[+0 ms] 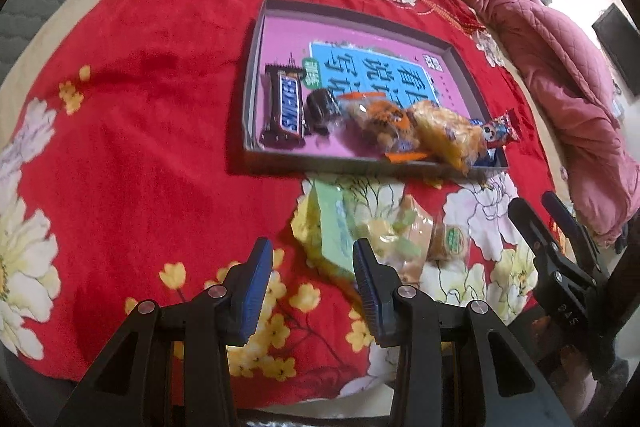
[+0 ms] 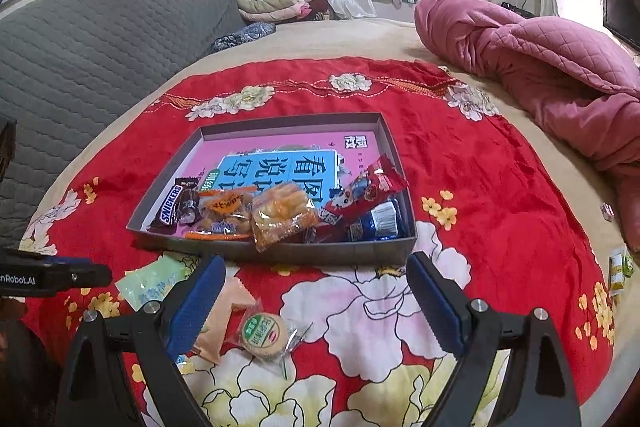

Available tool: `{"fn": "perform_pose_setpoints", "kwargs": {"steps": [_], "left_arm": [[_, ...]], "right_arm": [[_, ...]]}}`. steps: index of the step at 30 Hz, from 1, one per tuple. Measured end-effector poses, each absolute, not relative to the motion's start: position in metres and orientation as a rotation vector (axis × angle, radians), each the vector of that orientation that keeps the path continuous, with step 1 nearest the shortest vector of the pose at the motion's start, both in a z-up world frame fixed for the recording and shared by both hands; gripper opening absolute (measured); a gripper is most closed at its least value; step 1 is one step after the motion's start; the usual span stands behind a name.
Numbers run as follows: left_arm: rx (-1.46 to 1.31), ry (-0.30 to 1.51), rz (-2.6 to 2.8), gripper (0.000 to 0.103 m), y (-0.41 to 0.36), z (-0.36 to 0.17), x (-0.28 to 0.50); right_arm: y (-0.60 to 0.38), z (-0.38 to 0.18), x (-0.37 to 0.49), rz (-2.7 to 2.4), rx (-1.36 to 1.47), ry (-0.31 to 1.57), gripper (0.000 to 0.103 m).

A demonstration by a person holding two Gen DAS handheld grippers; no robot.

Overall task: Organize snacks
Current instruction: 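Grasp round green-labelled cookie packet with right gripper while left gripper grasps yellow snack bar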

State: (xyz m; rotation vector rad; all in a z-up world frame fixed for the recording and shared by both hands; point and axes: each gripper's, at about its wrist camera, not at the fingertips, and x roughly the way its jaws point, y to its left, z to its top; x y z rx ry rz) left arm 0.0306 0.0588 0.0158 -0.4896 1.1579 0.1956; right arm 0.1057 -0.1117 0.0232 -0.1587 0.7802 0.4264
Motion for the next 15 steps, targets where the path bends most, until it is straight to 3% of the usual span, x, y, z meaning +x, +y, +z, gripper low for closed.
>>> {"fn": "perform_pose_setpoints", "kwargs": {"steps": [15], "left_arm": [[-0.565,1.247,0.157,0.043,0.026,-0.018,0.024]], "right_arm": [[-0.113,-0.003,0.101,0.41,-0.207,0.927,0.092]]}}
